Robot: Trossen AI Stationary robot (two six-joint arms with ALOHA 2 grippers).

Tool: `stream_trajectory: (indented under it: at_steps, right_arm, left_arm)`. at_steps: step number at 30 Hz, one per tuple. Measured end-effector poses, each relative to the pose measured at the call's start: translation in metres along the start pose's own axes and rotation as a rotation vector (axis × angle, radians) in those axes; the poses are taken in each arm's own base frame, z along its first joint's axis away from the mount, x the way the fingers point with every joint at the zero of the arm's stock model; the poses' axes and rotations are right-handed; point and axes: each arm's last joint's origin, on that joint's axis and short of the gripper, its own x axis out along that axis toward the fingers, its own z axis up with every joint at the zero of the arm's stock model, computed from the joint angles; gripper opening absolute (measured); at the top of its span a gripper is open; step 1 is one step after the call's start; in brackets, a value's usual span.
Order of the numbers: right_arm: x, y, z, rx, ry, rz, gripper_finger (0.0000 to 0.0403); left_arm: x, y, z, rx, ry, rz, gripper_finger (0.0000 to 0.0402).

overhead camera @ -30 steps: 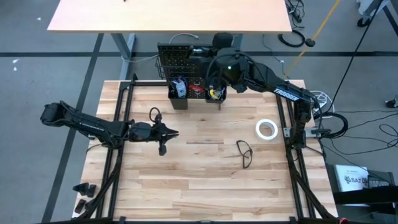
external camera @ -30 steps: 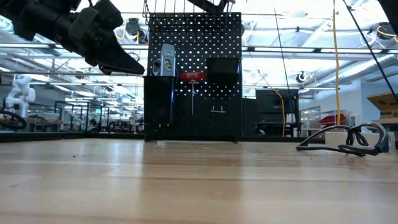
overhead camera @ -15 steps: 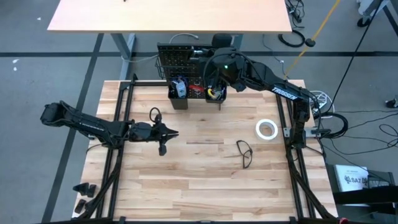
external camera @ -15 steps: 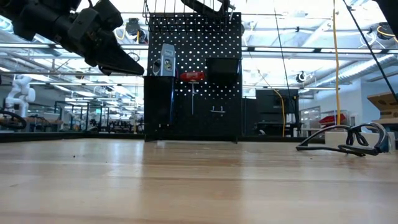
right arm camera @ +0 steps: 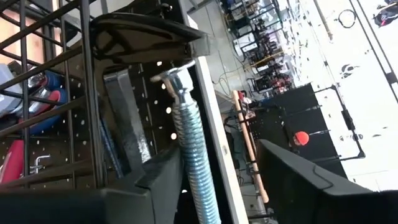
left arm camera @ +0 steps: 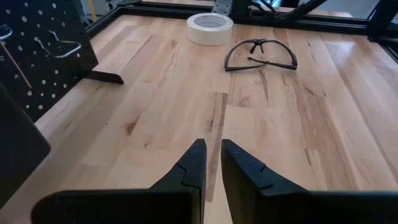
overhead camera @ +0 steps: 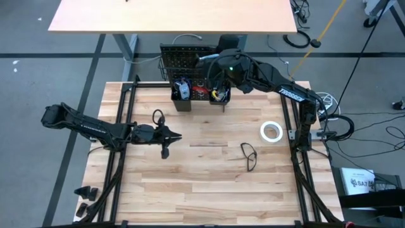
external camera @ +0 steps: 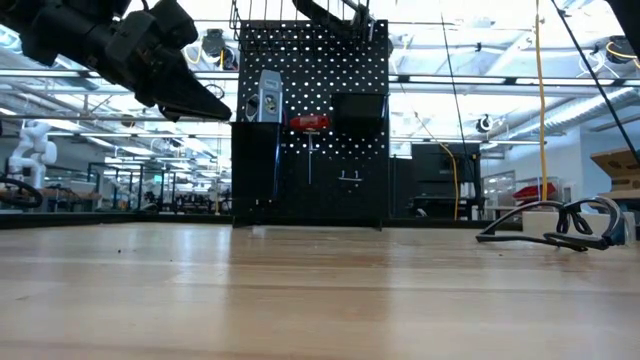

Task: Hang tools onto peg board
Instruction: Put the black clamp into the wire basket on the peg board, then put the safety glasses into the wire basket on the peg board

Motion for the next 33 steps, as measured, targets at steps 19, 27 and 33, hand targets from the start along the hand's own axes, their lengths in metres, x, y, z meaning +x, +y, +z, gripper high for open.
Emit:
stream_trajectory:
  at_steps: [19, 27, 33]
  right_arm:
    - [-0.027, -0.025, -0.009, -0.034, -0.043, -0.013, 0.0196]
    - [-0.057, -0.048, -0.017, 0.181, -0.107, -0.027, 0.0196]
    - [-0.088, -0.063, -0.046, 0.445, -0.121, 0.191, 0.0196]
  left_arm:
    - [0.000, 0.000, -0.001, 0.002, 0.008, 0.000, 0.0042]
    - [0.000, 0.000, -0.002, 0.006, 0.021, 0.002, 0.0042]
    - [-0.001, 0.001, -0.002, 0.006, 0.022, 0.003, 0.0042]
